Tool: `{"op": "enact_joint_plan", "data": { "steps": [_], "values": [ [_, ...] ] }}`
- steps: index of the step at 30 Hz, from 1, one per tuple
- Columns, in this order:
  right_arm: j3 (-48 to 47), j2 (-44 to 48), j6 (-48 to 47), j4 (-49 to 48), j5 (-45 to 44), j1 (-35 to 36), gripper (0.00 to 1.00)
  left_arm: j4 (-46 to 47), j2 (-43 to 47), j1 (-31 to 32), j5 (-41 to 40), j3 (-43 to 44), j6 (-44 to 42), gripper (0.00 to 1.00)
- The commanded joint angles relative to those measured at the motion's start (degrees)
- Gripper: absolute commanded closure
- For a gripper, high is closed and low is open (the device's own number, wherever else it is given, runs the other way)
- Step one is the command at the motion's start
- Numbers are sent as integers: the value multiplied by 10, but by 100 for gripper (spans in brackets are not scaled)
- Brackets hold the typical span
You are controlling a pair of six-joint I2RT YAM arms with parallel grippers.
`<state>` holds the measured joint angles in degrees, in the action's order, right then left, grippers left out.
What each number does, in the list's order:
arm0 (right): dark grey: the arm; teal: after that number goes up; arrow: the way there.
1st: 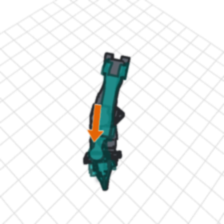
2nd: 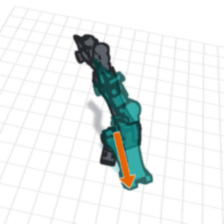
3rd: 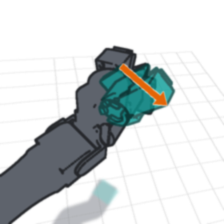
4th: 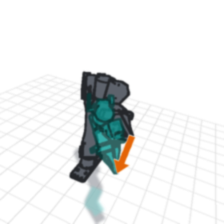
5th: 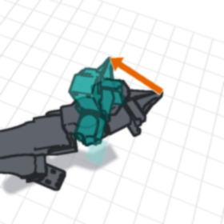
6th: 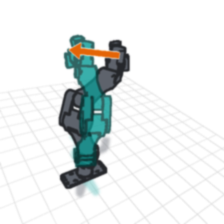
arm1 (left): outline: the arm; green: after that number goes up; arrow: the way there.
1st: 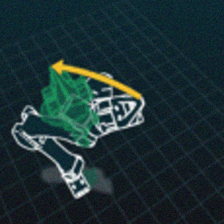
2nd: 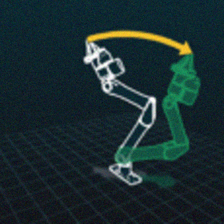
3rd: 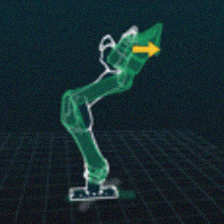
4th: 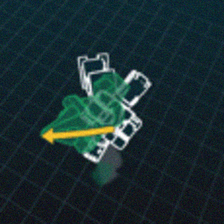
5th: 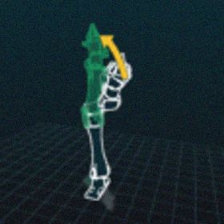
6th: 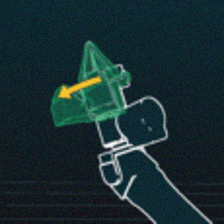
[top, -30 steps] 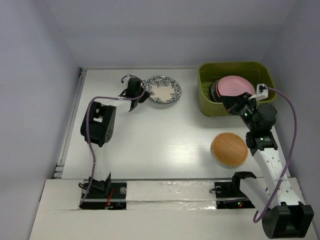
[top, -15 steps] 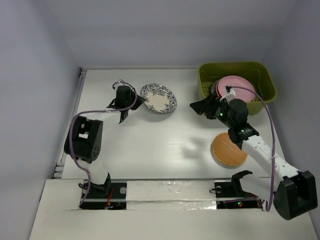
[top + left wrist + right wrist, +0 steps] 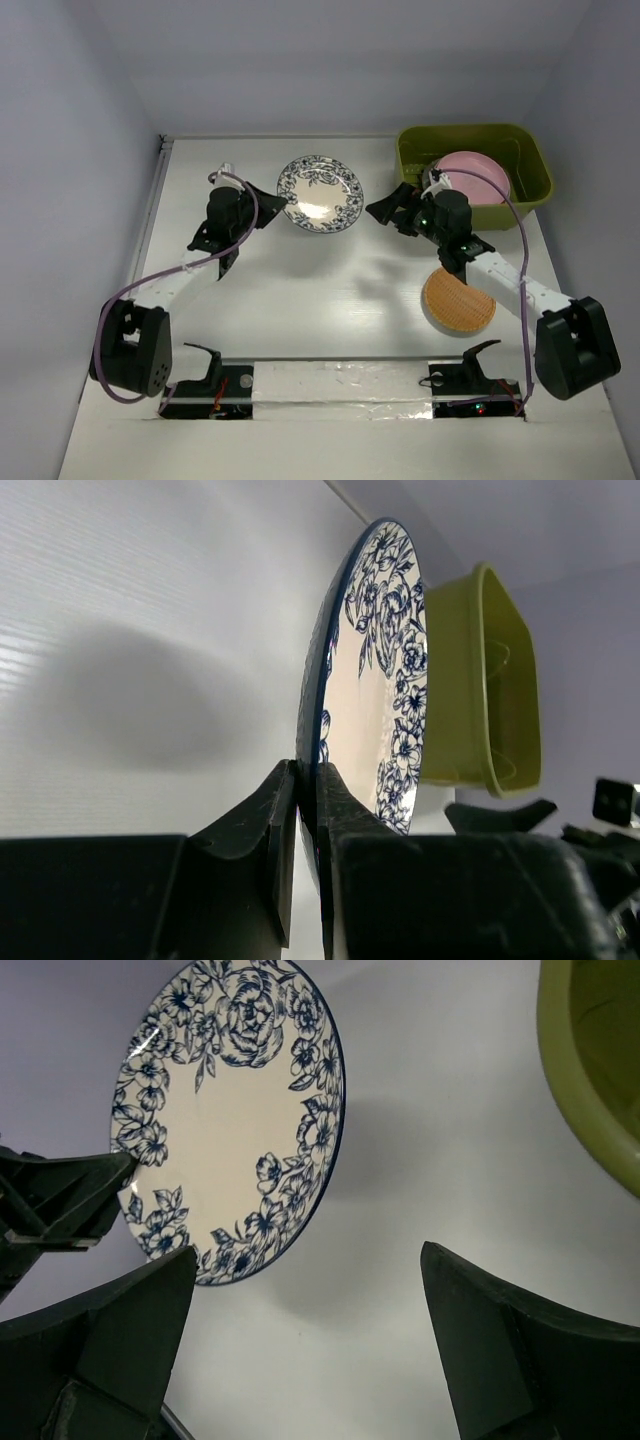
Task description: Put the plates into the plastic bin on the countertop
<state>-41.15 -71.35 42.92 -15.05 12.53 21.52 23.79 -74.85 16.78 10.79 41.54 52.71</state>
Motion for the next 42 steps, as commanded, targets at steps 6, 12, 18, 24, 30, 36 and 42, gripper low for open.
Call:
{"op": "enact_joint_plan", "data": {
  "steps": [6, 12, 18, 24, 30, 36, 42],
  "values": [
    [-43, -58, 15, -79, 48, 7, 1, 86, 110, 16, 72, -17, 31, 100],
    [-47, -84, 47, -124, 86, 7, 21, 111, 130, 27, 128, -25, 51, 100],
    [-53, -37, 57, -120, 62, 7, 100, 97, 131, 27, 140, -14, 43, 100],
    [-110, 28, 30, -35, -8, -51, 100, 28, 157, 60, 62, -1, -11, 66],
    [-198, 29, 25, 33, 11, -203, 100, -34, 123, 211, -86, 16, -66, 57],
    [-253, -30, 24, 77, 16, -308, 100, -38, -1, 313, -156, 72, -109, 58],
    [-292, -117, 39, 78, 29, -387, 100, -63, -168, 392, -170, 185, -155, 58]
  ]
}}
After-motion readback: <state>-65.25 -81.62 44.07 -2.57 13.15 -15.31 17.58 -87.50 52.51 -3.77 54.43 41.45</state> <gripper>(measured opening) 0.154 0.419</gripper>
